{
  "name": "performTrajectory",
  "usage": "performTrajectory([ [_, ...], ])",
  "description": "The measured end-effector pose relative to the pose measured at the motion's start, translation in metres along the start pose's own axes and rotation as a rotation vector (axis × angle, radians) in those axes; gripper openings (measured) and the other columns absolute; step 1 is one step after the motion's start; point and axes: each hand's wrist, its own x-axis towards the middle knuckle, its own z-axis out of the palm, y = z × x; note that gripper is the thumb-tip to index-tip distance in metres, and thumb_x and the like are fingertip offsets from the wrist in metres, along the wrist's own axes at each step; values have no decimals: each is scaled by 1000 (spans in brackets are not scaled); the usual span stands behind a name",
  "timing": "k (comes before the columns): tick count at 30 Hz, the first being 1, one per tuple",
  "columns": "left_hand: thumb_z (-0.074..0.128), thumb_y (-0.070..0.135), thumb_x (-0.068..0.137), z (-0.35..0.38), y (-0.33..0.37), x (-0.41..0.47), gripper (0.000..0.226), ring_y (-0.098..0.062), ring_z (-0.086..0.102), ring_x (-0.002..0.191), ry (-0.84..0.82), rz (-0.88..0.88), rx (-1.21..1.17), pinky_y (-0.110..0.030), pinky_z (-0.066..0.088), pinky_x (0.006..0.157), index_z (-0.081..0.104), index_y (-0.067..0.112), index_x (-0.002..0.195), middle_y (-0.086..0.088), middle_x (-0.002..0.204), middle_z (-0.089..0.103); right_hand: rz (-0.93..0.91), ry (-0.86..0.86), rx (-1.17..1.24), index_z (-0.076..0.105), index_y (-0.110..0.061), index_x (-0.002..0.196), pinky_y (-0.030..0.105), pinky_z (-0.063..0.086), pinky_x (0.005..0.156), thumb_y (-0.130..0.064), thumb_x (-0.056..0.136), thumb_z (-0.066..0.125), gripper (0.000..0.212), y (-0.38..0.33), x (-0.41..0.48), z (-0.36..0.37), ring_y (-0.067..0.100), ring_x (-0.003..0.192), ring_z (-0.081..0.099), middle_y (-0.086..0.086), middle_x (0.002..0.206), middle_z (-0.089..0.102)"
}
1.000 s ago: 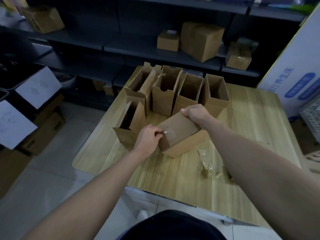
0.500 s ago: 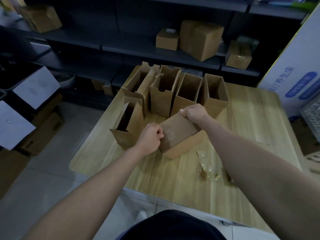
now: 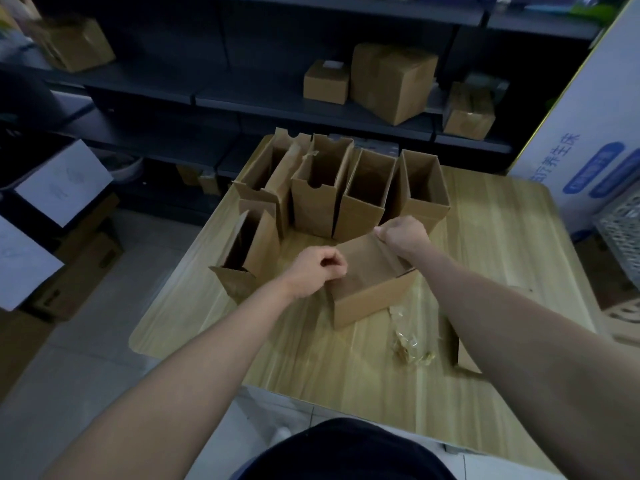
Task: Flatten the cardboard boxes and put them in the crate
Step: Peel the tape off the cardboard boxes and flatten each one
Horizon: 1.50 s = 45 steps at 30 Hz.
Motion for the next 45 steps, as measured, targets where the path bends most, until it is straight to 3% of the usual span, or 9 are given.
performTrajectory([
  [5, 54, 10, 88, -12, 2, 2, 22, -16, 50, 71, 84, -80, -1001, -30, 43, 71, 47, 16, 68, -3, 72, 52, 72, 76, 121, 62, -14, 111, 32, 44, 64, -42, 87, 64, 37, 18, 6, -3, 19, 79, 54, 3, 95, 59],
  [11, 48, -8, 85, -18, 3, 12, 45, -18, 61, 62, 275, -99, -1279, -33, 56, 64, 49, 15, 46, -8, 60, 57, 40, 88, -136, 48, -13, 123, 41, 50, 82, -54, 80, 64, 62, 13, 13, -3, 26, 101, 56, 13, 124, 56],
  [14, 50, -8, 85, -20, 10, 18, 35, -18, 61, 62, 373, -136, -1190, -38, 57, 75, 50, 12, 56, -8, 61, 59, -248, 37, -246, 24, -27, 145, 54, 26, 107, -69, 68, 64, 96, -6, 3, 3, 34, 138, 24, 6, 153, 22],
  [18, 59, 4, 89, -18, 15, 21, 15, -16, 63, 68, 402, -192, -982, -31, 58, 70, 55, 9, 75, -5, 69, 63, -505, -455, -358, -4, -44, 146, 57, 16, 114, -76, 50, 70, 126, -35, -8, 6, 25, 146, 6, -4, 159, 6],
  [21, 58, 8, 91, -14, 19, 21, 4, -15, 62, 71, 409, -223, -975, -29, 55, 68, 62, 6, 92, -6, 78, 63, -540, -532, -535, -15, -51, 140, 61, 13, 112, -64, 46, 79, 133, -44, -11, 8, 26, 146, -5, -8, 159, -2],
  [31, 59, 14, 91, -26, 6, 33, 6, -16, 63, 83, 700, -432, -950, -30, 55, 78, 62, 11, 95, -7, 95, 63, -506, -450, -246, 15, -32, 142, 48, 36, 107, -33, 55, 86, 112, -33, -8, -14, 25, 124, 37, 1, 136, 30],
  [36, 66, 45, 81, -12, -6, 32, 32, -12, 60, 84, 609, -264, -211, -20, 48, 67, 57, 20, 98, 2, 102, 59, -451, -424, -124, 16, -25, 141, 46, 39, 106, -22, 58, 86, 109, -12, -13, -10, 23, 120, 39, 2, 133, 31],
  [39, 67, 67, 66, 3, 0, 38, 71, -17, 45, 103, 441, -234, 299, -31, 47, 83, 49, 18, 114, 1, 119, 37, -444, -400, -134, 14, -26, 142, 43, 39, 105, -25, 58, 86, 110, -12, -14, -6, 24, 121, 38, 3, 137, 28],
  [45, 69, 39, 81, 7, 12, 44, 22, -13, 52, 85, 378, -83, 335, -26, 45, 73, 55, 22, 76, 2, 94, 53, -383, -403, -136, 16, -28, 139, 42, 40, 103, -24, 57, 86, 109, 3, -9, -10, 23, 118, 38, 1, 131, 29],
])
